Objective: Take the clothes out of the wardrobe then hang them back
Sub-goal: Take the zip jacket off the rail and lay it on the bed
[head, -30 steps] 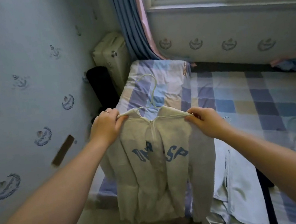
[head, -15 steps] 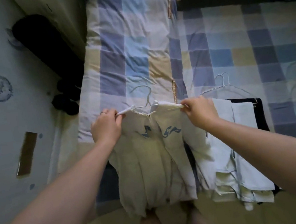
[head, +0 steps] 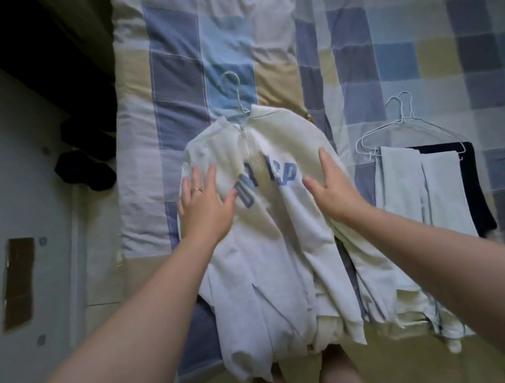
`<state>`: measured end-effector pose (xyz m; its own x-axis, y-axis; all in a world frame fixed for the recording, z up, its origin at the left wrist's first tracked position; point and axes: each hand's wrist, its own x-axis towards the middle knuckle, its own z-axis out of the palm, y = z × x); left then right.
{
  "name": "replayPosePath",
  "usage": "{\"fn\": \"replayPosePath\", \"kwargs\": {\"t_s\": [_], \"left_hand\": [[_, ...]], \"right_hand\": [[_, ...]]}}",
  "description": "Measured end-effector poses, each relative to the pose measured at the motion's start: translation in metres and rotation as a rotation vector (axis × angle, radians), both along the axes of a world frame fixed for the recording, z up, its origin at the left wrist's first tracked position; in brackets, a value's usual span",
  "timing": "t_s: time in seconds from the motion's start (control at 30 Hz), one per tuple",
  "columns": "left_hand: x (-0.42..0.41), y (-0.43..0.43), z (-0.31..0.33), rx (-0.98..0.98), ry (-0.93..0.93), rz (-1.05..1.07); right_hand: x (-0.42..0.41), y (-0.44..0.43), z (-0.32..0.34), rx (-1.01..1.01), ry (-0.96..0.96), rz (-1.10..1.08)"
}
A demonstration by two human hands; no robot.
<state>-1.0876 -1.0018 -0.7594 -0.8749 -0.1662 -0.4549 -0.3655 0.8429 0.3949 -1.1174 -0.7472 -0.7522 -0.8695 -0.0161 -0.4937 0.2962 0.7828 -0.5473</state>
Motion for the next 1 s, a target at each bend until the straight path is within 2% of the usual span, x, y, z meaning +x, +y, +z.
{"fn": "replayPosePath", "kwargs": {"t_s": [0.13,0.5,0.77,1.0], "left_hand": [[0.029,0.013,0.031,0.018,-0.028,-0.074],[0.078,0.070,0.139,0.045,0.072,-0.298],[0.106,0.171,0.195,0.067,0.194,-0.547],[0.173,0.317,0.221,0.057,0.241,-0.820]], "right_hand": [[0.045,0.000,0.028,0.011,-0.069,-0.022],[0.129,0.025,0.157,0.154,0.005,-0.123],[0.217,0.115,0.211,0.224,0.121,-0.294],[0.330,0.239,0.234,0.306,0.173,-0.500]]}}
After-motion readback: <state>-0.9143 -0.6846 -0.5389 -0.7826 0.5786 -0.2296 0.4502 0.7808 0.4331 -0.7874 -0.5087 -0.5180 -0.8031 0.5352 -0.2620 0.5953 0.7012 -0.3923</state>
